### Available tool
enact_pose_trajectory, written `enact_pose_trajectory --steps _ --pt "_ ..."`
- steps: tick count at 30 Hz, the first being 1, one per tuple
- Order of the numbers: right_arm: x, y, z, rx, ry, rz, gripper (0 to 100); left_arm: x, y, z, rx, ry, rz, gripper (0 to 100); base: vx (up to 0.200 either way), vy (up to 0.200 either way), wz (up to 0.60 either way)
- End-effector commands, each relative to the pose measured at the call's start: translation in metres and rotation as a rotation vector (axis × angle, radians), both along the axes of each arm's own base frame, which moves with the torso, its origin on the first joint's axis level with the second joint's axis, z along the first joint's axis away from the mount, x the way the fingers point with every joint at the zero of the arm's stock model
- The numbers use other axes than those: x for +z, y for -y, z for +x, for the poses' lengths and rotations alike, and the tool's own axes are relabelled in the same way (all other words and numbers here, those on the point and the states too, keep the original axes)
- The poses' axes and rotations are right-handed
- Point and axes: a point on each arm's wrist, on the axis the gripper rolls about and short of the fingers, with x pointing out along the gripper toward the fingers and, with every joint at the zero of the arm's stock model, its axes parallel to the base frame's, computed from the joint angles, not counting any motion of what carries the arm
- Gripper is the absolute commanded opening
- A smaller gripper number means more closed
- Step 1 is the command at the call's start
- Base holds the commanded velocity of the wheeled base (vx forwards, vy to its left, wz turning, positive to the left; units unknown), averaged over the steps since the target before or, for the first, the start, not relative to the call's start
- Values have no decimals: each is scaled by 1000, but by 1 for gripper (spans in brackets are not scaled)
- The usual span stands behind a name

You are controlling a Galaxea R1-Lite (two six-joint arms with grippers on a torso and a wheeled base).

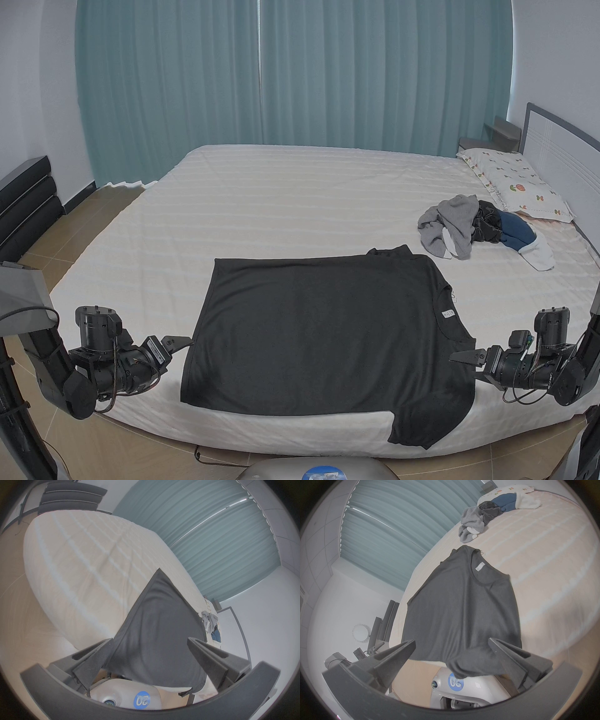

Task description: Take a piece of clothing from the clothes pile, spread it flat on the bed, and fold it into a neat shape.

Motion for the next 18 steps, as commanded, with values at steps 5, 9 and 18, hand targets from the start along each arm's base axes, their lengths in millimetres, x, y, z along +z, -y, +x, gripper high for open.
enact_pose_trajectory --steps 5,9,18 --pt "-1 -1 -1 6 -3 -1 100 -7 2 2 17 -35 -29 100 0 -40 0" --pt "-1 -1 -1 5 -4 0 100 -7 6 1 2 -37 -32 100 0 -200 0" --pt "-1 -1 -1 6 -5 -2 100 -12 6 5 2 -48 -28 100 0 -156 0"
